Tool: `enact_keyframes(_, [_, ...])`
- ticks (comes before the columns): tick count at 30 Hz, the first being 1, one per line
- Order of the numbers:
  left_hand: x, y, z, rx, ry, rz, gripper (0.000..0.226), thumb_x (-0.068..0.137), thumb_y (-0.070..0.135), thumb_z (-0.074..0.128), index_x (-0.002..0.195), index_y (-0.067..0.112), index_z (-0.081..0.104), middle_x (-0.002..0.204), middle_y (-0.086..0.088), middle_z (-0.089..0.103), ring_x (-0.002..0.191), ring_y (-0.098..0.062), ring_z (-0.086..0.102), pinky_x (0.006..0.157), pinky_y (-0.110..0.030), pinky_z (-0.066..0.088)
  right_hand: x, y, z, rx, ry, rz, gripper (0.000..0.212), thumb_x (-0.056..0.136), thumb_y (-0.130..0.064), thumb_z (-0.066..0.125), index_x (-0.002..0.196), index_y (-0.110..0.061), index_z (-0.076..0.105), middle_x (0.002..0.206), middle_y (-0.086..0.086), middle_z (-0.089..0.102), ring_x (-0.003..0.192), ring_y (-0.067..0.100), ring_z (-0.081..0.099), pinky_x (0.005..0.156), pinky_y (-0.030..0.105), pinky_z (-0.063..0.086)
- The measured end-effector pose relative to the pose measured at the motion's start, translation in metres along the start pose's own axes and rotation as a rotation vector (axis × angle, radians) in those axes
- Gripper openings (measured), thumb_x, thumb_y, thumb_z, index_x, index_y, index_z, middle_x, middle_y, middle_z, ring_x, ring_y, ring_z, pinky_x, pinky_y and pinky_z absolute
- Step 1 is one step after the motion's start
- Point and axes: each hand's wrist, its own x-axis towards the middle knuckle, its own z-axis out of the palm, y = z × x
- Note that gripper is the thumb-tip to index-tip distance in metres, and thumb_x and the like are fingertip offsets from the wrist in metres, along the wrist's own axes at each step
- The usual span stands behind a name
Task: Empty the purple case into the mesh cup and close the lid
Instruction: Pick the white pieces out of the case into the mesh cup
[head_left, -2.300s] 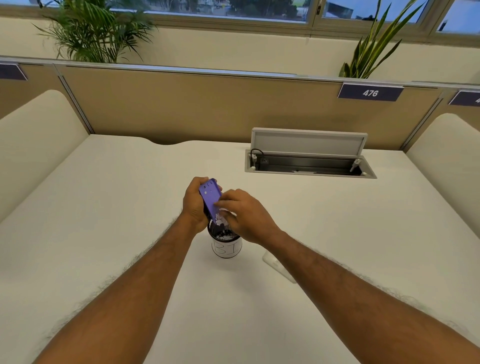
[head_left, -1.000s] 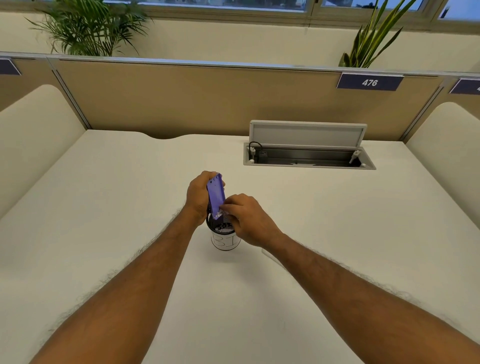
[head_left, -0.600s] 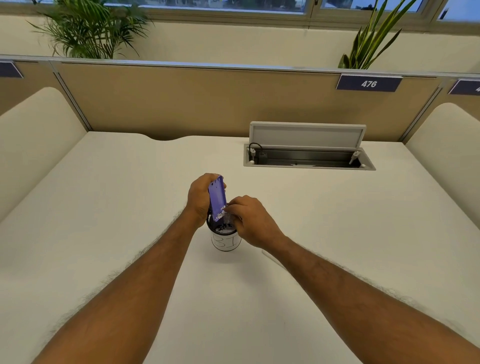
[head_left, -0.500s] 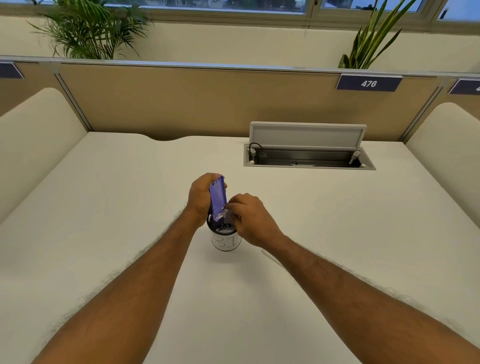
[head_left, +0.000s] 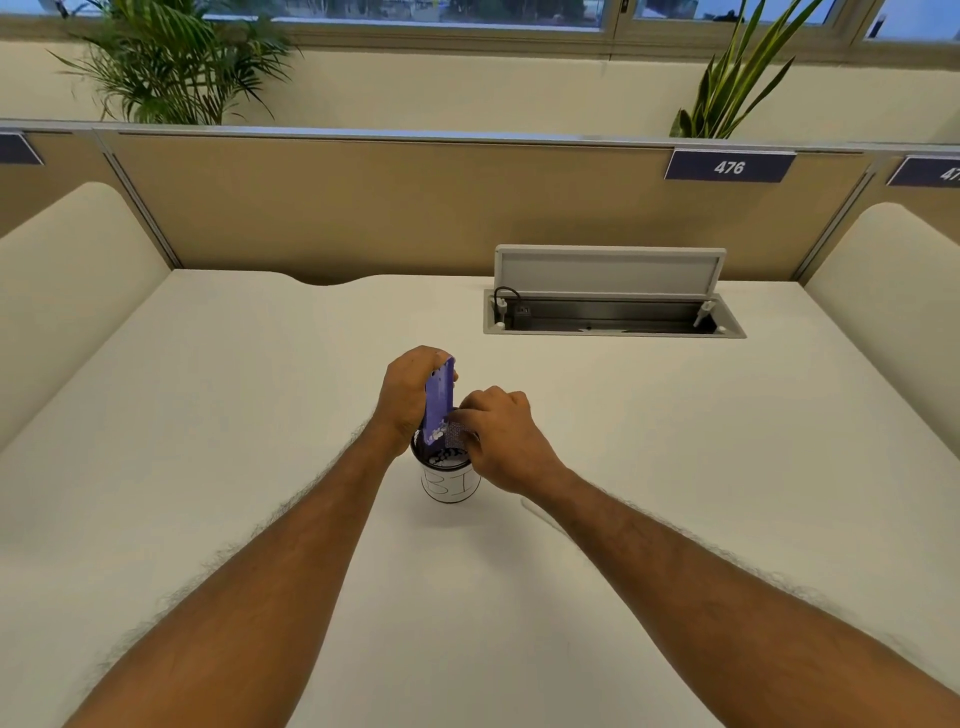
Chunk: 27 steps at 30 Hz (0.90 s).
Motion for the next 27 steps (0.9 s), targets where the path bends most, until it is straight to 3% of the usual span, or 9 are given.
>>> enact_keyframes(4, [-0.0002, 0.0037, 0.0009, 0.036, -0.006, 0.016, 0.035, 0.1, 0.012, 0.033, 0.114, -0.012, 0.054, 0.115, -0.032, 0.06, 0.096, -0.045, 0.056, 0.096, -0.052, 0.046, -0.0007, -0.0027, 0.0013, -0.024, -0.019, 0.008, 0.028, 0.089, -0.016, 0.057, 0.116, -0.02, 0.064, 0.107, 0.003, 0.066, 0.1, 0.024, 0.051, 0.087, 0.041, 0.033])
enact_keyframes(9, [-0.0021, 0.007, 0.0032, 0.036, 0.022, 0.034, 0.031, 0.1, 0.011, 0.034, 0.114, -0.008, 0.054, 0.112, -0.023, 0.061, 0.087, -0.026, 0.058, 0.08, -0.025, 0.051, -0.004, -0.0049, 0.0008, -0.041, -0.023, 0.002, 0.03, 0.092, -0.016, 0.051, 0.12, -0.019, 0.061, 0.108, 0.004, 0.064, 0.101, 0.026, 0.049, 0.087, 0.043, 0.032])
enact_keyframes(13, [-0.0016, 0.0061, 0.0029, 0.031, 0.006, 0.037, 0.034, 0.1, 0.01, 0.032, 0.118, -0.013, 0.05, 0.119, -0.033, 0.057, 0.094, -0.034, 0.054, 0.087, -0.038, 0.047, -0.0092, -0.0069, 0.0025, -0.074, -0.034, -0.042, 0.03, 0.092, -0.015, 0.052, 0.121, -0.02, 0.059, 0.109, 0.004, 0.064, 0.102, 0.026, 0.049, 0.086, 0.042, 0.03])
enact_keyframes(16, [-0.0013, 0.0064, 0.0016, 0.052, 0.002, 0.061, 0.034, 0.1, 0.008, 0.031, 0.117, -0.014, 0.05, 0.116, -0.033, 0.058, 0.081, -0.023, 0.057, 0.072, -0.016, 0.051, -0.0095, -0.0049, 0.001, -0.069, -0.03, -0.024, 0.026, 0.093, -0.018, 0.051, 0.117, -0.022, 0.061, 0.109, 0.003, 0.065, 0.102, 0.024, 0.048, 0.086, 0.04, 0.03])
enact_keyframes(18, [-0.0002, 0.0064, 0.0012, 0.061, 0.0, 0.075, 0.033, 0.1, 0.008, 0.032, 0.116, -0.014, 0.051, 0.114, -0.033, 0.059, 0.078, -0.019, 0.057, 0.067, -0.011, 0.05, -0.0087, -0.0034, 0.0002, -0.067, -0.025, -0.012, 0.025, 0.093, -0.02, 0.052, 0.116, -0.021, 0.061, 0.11, 0.003, 0.065, 0.102, 0.023, 0.049, 0.086, 0.04, 0.031])
enact_keyframes(22, [-0.0005, 0.0073, 0.0021, 0.048, 0.0, 0.075, 0.032, 0.099, 0.01, 0.034, 0.114, -0.011, 0.053, 0.112, -0.029, 0.061, 0.088, -0.029, 0.057, 0.07, -0.018, 0.05, -0.0064, -0.0034, 0.0001, -0.075, -0.037, 0.003, 0.027, 0.093, -0.02, 0.052, 0.118, -0.019, 0.06, 0.111, 0.004, 0.064, 0.103, 0.024, 0.049, 0.088, 0.042, 0.033])
enact_keyframes(27, [-0.0041, 0.0079, 0.0037, 0.027, 0.005, 0.067, 0.024, 0.099, 0.012, 0.037, 0.106, -0.001, 0.055, 0.106, -0.018, 0.061, 0.084, -0.024, 0.059, 0.069, -0.016, 0.051, -0.0079, -0.009, -0.0014, -0.05, -0.025, -0.026, 0.025, 0.092, -0.018, 0.053, 0.115, -0.019, 0.063, 0.109, 0.003, 0.065, 0.101, 0.023, 0.049, 0.087, 0.041, 0.033])
